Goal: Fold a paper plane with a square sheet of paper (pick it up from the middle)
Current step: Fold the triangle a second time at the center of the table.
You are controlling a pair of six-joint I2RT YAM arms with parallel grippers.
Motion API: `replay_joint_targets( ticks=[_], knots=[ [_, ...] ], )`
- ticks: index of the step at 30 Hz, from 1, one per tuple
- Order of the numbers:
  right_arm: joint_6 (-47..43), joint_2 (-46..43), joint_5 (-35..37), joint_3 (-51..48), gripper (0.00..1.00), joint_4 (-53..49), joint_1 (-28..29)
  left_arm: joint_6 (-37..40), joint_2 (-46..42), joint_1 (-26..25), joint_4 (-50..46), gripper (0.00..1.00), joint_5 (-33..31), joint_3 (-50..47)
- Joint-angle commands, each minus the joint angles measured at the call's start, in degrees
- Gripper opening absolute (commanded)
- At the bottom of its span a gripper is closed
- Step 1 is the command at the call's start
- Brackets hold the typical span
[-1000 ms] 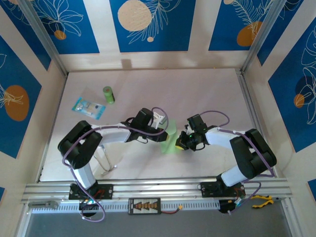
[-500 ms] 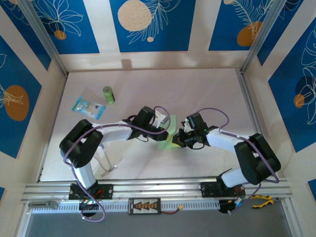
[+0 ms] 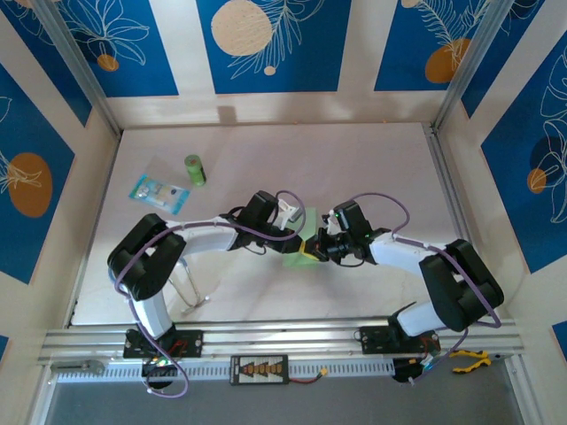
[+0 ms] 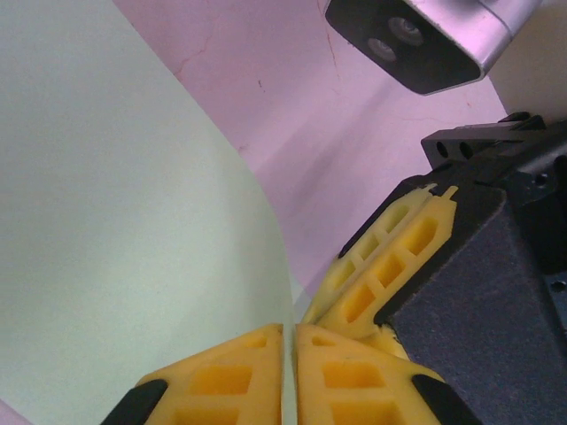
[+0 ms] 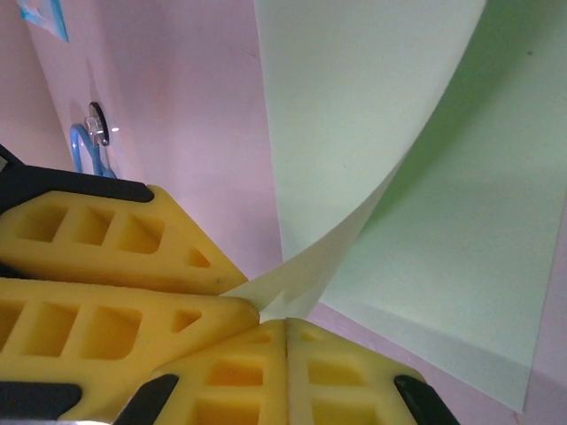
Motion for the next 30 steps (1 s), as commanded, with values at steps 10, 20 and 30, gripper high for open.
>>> replay_joint_targets(
  ticks=[10,20,30],
  knots=[
    [3.20,1.45,-0.71,-2.03,0.06,4.05,-0.59,0.75,0.31,0.86,-1.13,0.19,4.51,0.30],
    [4.08,1.54,-0.30,-2.30,0.05,4.44,-0.72,1.67,-0.59,1.36,-1.22,0.11,4.77,-0.82],
    [1.31,0.51,4.24,-2.26,0.05,-3.46,-0.60,1.06,-1.58,1.54,-1.32,0.02,2.72,-0.45]
  ],
)
